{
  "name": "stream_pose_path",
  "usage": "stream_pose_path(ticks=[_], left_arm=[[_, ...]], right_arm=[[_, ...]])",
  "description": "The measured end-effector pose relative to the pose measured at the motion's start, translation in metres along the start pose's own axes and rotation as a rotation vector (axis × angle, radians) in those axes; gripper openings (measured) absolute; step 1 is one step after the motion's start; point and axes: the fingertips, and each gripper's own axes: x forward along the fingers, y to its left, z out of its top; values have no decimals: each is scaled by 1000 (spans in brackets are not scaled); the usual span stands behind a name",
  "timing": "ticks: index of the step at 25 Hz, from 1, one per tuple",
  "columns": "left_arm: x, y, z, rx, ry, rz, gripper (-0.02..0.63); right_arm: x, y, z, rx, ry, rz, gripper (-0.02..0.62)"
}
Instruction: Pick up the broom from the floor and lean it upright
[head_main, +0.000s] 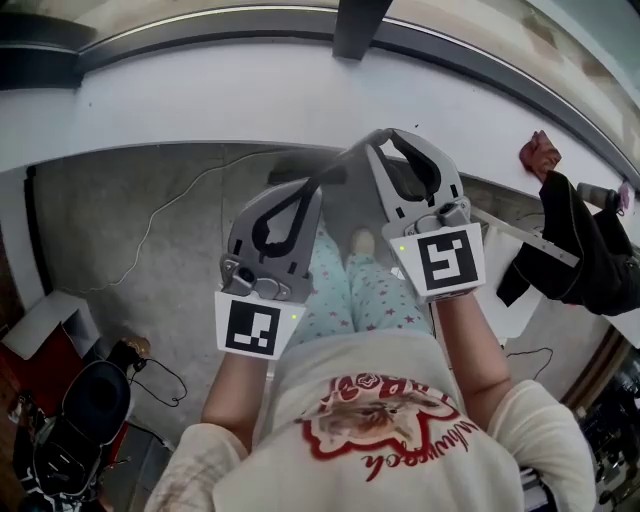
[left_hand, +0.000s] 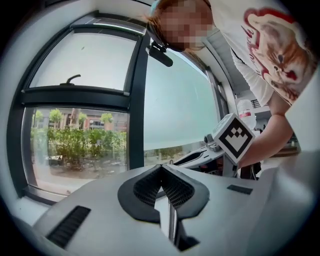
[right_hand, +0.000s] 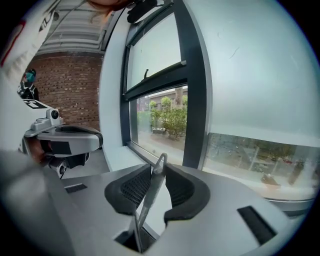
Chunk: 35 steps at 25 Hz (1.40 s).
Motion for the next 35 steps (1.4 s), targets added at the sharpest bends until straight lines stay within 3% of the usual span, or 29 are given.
stream_pose_path(ticks=[10,17,23,35], left_arm=[[24,28,-24,-59,29,-66,17],[24,52,-32,-63,44,-35,17],[24,68,-32,-73,32,-3,17],[35,57,-25,-80,13,-36,17]], right_arm=[[36,-52,-7,142,3,-194,103],[47,-66,-6,152,-33,-244,103],[58,-66,-6,130,-41,-220,103],[45,-66,3,117,-77,-279,103]])
